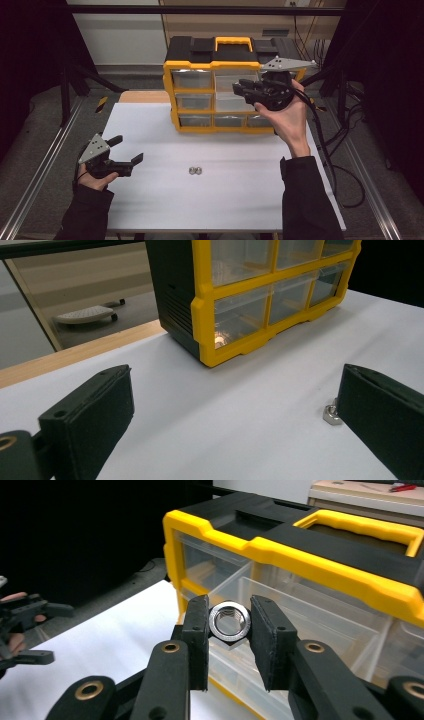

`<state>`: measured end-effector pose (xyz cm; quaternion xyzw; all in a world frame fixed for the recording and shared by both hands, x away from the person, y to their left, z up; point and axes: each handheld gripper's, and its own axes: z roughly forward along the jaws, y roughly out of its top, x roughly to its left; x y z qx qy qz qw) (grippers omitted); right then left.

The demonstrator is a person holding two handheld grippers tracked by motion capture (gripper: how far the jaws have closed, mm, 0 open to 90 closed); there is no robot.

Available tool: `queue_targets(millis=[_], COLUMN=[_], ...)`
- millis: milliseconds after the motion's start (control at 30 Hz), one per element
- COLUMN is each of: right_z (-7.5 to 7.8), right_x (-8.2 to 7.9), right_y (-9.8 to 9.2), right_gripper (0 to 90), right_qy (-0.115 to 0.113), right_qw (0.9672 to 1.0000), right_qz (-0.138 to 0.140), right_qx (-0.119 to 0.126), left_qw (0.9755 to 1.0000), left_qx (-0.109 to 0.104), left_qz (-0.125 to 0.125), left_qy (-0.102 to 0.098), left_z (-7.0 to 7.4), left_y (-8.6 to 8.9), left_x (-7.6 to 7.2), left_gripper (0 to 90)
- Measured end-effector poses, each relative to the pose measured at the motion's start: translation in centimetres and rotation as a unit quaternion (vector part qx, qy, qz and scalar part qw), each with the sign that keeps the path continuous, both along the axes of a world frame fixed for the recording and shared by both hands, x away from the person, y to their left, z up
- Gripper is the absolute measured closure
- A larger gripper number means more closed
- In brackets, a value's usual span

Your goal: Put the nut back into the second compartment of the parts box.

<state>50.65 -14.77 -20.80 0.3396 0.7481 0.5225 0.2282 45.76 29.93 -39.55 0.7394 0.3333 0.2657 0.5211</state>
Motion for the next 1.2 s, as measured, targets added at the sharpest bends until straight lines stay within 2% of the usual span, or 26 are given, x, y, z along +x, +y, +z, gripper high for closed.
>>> queue_targets(millis=[333, 600, 1133, 1200], right_z=[0.0, -0.1, -1.0, -1.2], right_x=[1.0, 2.1, 3.7, 3.9], right_y=[-0.3, -0.5, -0.4, -0.4], right_gripper=[70.1, 70.2, 70.1, 70.1], right_qy=[-0.006, -0.001, 0.021, 0.023], right_qw=[0.9997, 0.9991, 0.9968, 0.9961], right_qz=[-0.025, -0.043, -0.066, -0.069], right_qx=[-0.005, -0.007, -0.040, -0.050], left_qw=[1.0000, 1.0000, 1.0000, 1.0000], left_qx=[0.000, -0.002, -0.005, -0.004], left_qz=[-0.002, 0.000, 0.000, -0.001], left_qy=[0.000, -0.001, -0.002, -0.002], left_z=[0.0, 0.0, 0.0, 0.0], left_y=[-0.1, 0.0, 0.1, 0.0], left_x=[0.0, 0.0, 0.0, 0.0], left_gripper=[1.2, 1.2, 1.3, 1.3])
